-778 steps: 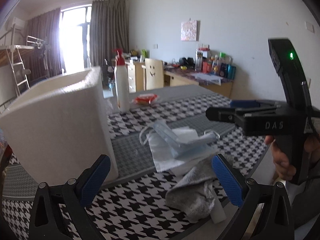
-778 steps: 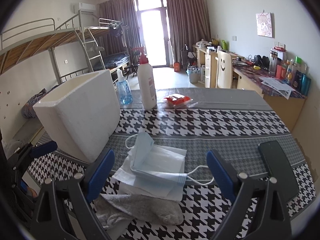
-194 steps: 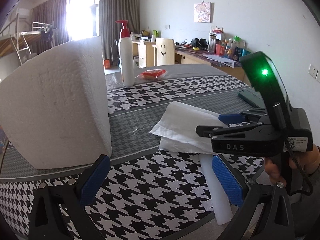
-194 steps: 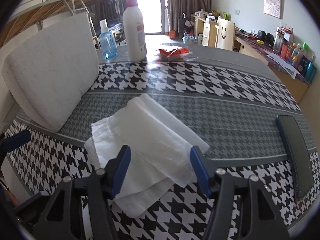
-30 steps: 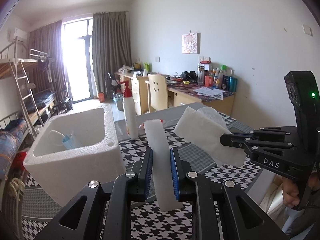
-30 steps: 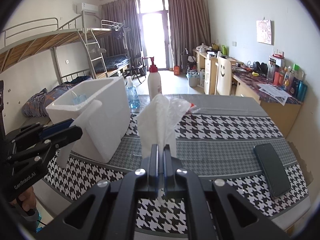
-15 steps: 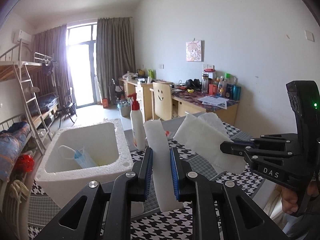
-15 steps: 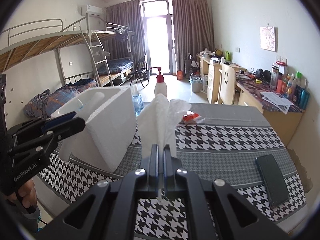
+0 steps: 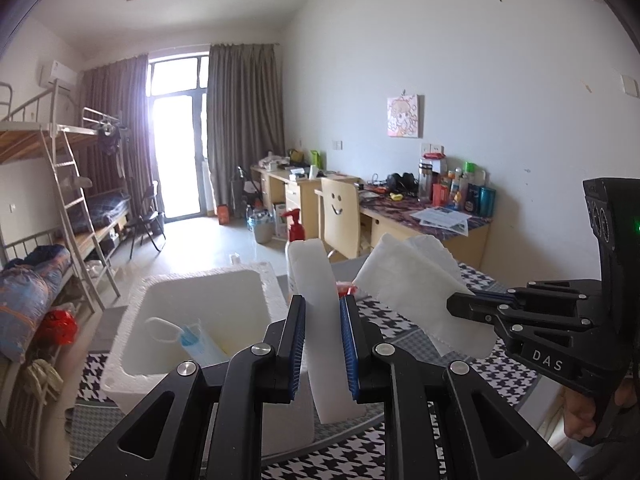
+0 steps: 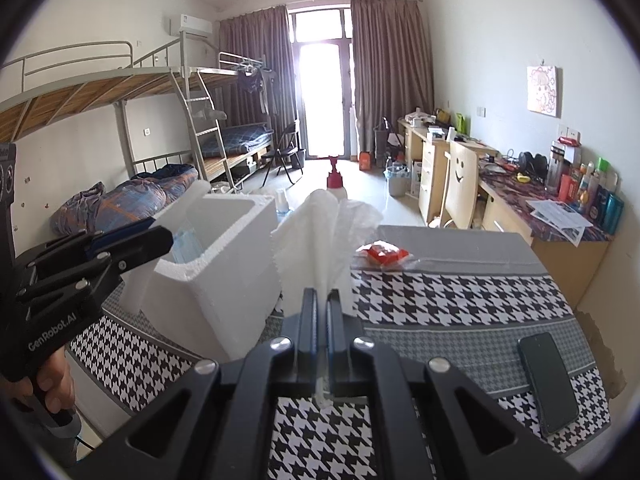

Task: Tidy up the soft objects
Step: 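Carry the tissue and foam stick over the white foam box with both tools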

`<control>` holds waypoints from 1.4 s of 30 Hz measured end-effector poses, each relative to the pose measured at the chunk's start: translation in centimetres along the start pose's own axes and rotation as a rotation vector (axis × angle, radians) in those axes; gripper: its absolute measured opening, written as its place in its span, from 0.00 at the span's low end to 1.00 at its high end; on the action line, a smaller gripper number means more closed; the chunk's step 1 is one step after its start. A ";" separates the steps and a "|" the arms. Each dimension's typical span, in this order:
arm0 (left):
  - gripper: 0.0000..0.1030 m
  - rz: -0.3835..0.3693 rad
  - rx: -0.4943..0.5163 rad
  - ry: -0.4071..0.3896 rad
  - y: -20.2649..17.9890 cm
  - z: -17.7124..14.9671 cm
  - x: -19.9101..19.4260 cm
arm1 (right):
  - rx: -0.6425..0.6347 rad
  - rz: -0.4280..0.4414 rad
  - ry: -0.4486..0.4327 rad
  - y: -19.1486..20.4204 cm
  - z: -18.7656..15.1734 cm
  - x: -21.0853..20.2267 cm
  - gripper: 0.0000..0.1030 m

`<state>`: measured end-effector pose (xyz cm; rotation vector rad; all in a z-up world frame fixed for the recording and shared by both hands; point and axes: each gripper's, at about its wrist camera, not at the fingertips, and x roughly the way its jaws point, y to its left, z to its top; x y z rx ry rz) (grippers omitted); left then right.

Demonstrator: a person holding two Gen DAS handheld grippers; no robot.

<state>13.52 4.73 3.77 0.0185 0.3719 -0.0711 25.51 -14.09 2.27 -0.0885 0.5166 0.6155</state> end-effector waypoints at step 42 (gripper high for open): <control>0.18 0.226 -0.085 -0.059 6.9 0.9 -2.1 | -0.115 0.168 -0.028 6.7 5.1 5.5 0.06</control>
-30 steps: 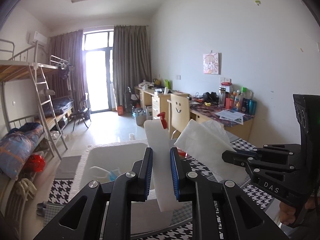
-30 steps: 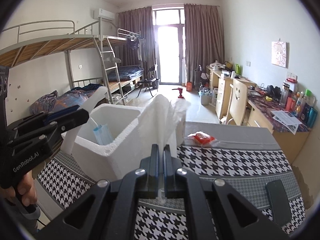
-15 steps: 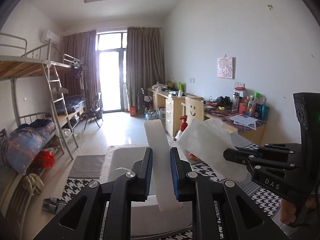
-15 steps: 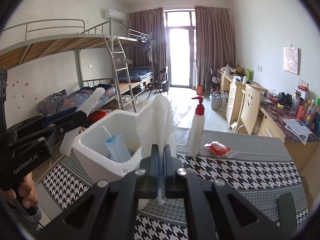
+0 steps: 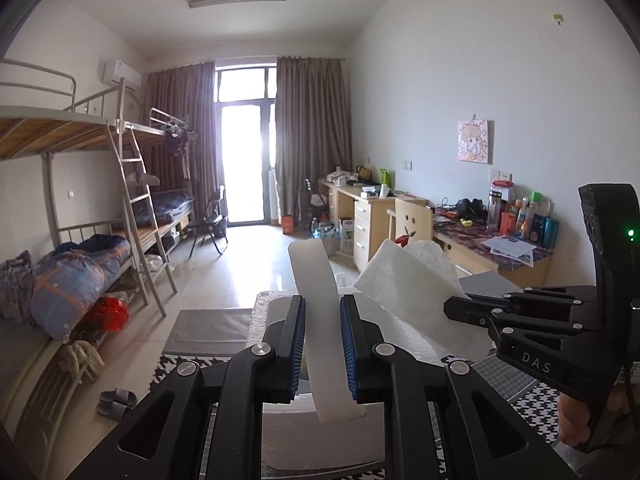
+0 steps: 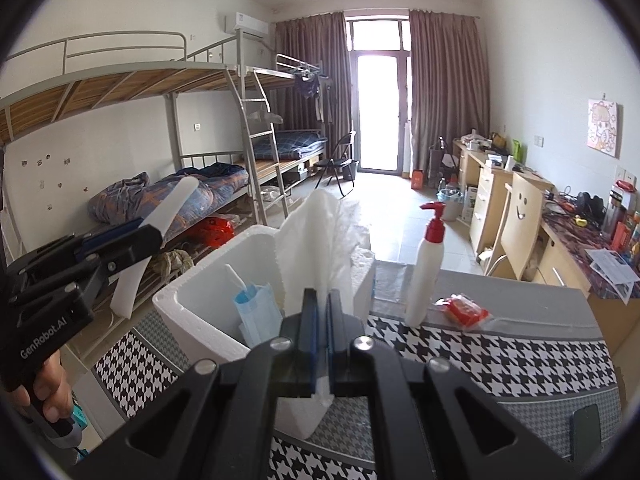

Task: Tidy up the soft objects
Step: 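Carry the tissue and foam stick over the white foam box with both tools, then open the right tool to drop the tissue into the box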

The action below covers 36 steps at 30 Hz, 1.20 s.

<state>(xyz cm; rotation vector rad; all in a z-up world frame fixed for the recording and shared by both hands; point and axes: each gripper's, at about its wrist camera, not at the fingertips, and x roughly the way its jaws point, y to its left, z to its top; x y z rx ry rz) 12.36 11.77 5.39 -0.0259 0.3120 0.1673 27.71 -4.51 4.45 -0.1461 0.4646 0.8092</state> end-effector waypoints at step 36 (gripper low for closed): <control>0.18 0.086 -0.036 0.014 3.0 -1.4 -0.2 | -0.046 0.063 0.117 3.0 0.9 7.1 0.06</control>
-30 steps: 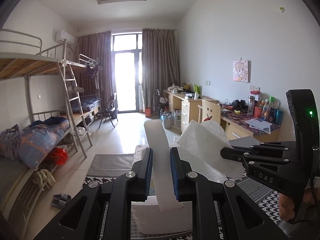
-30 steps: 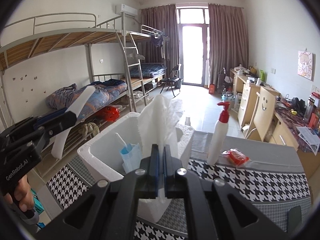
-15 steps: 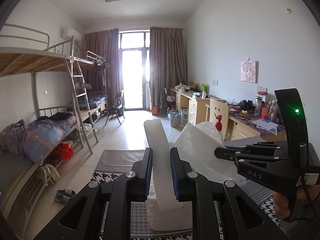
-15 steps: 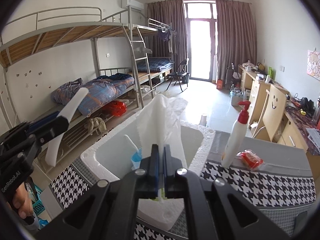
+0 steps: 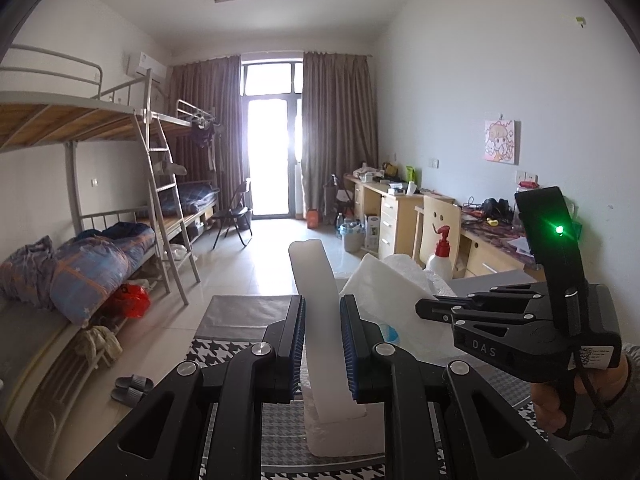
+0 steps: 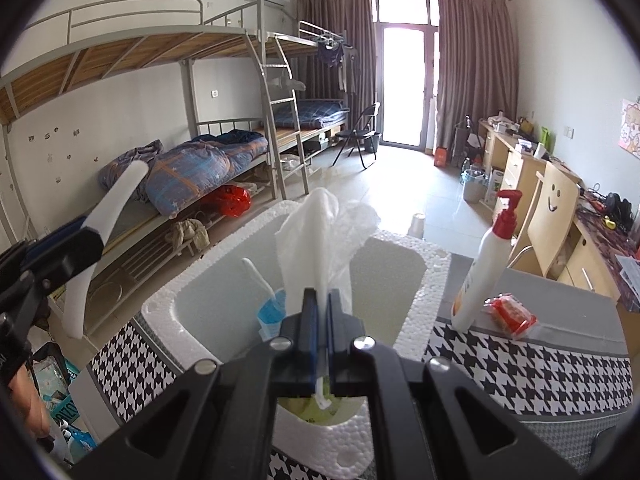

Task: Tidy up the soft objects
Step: 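Open the right tool to drop the tissue into the box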

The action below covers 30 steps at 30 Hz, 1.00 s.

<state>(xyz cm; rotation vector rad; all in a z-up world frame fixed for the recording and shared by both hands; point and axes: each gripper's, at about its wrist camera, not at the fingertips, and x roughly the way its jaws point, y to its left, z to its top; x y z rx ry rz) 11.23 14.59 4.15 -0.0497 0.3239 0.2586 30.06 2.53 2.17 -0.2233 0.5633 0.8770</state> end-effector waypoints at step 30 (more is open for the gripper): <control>0.19 -0.040 0.013 0.007 -1.1 -0.1 0.5 | -0.004 0.008 -0.042 -0.6 -0.7 -2.7 0.79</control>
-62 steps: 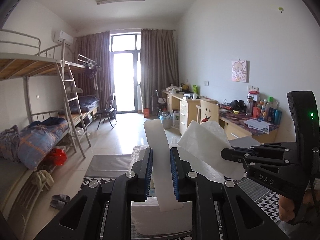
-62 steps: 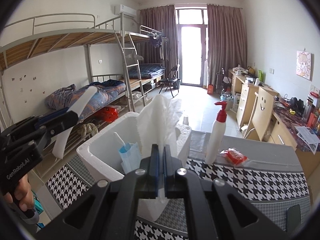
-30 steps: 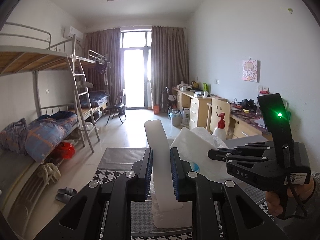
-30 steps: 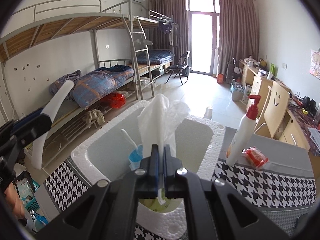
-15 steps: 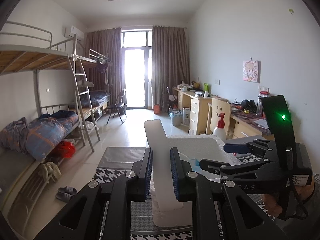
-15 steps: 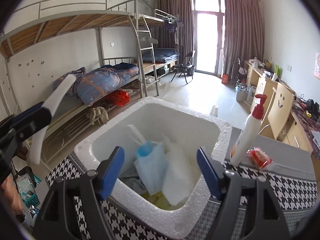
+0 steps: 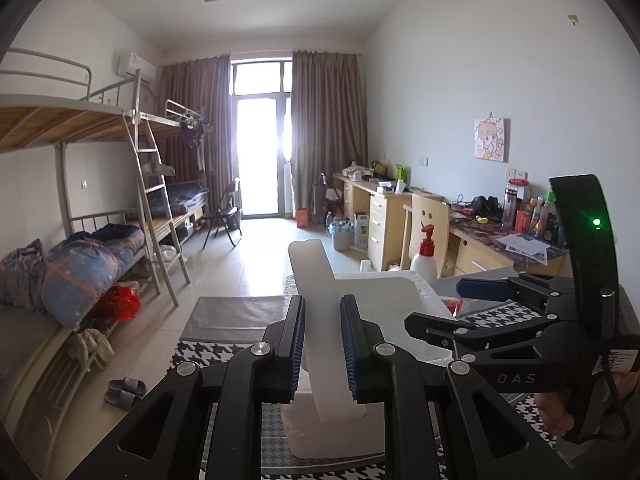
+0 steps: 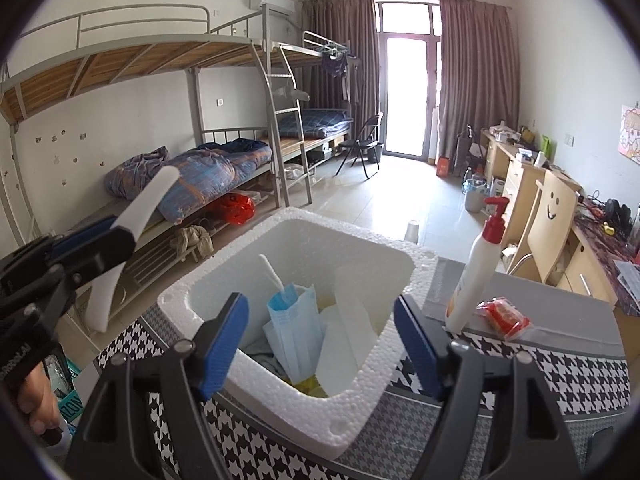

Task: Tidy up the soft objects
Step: 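Open the right tool to drop the tissue into the box, then lower the foam stick into the box and open the left tool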

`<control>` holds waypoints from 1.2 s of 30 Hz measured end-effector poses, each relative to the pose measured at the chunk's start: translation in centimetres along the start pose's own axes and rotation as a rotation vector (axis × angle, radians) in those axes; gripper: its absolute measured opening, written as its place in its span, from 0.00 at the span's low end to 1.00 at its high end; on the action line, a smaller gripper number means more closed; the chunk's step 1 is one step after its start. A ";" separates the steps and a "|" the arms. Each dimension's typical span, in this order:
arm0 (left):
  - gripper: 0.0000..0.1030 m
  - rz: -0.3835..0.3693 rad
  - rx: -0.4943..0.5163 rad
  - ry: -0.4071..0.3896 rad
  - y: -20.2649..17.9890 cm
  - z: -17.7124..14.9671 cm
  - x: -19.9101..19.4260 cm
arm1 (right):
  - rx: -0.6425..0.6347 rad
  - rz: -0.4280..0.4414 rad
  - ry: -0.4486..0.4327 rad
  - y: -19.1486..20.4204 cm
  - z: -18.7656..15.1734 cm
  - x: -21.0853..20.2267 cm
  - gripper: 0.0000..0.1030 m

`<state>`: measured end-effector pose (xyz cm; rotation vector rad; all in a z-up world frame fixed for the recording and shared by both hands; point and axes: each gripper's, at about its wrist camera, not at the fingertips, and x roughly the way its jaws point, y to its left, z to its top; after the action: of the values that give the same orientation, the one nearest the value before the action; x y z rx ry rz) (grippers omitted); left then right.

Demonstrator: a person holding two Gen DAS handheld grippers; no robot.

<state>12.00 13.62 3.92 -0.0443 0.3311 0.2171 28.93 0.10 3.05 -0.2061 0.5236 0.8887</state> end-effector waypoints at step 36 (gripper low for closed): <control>0.19 -0.120 0.035 0.026 -2.9 0.9 2.6 | 0.086 -0.114 -0.089 -3.8 -2.4 -4.7 0.95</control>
<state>15.28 11.42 3.91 -0.0328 0.3570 0.0921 28.60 -6.40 3.26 -0.1167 0.4619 0.7596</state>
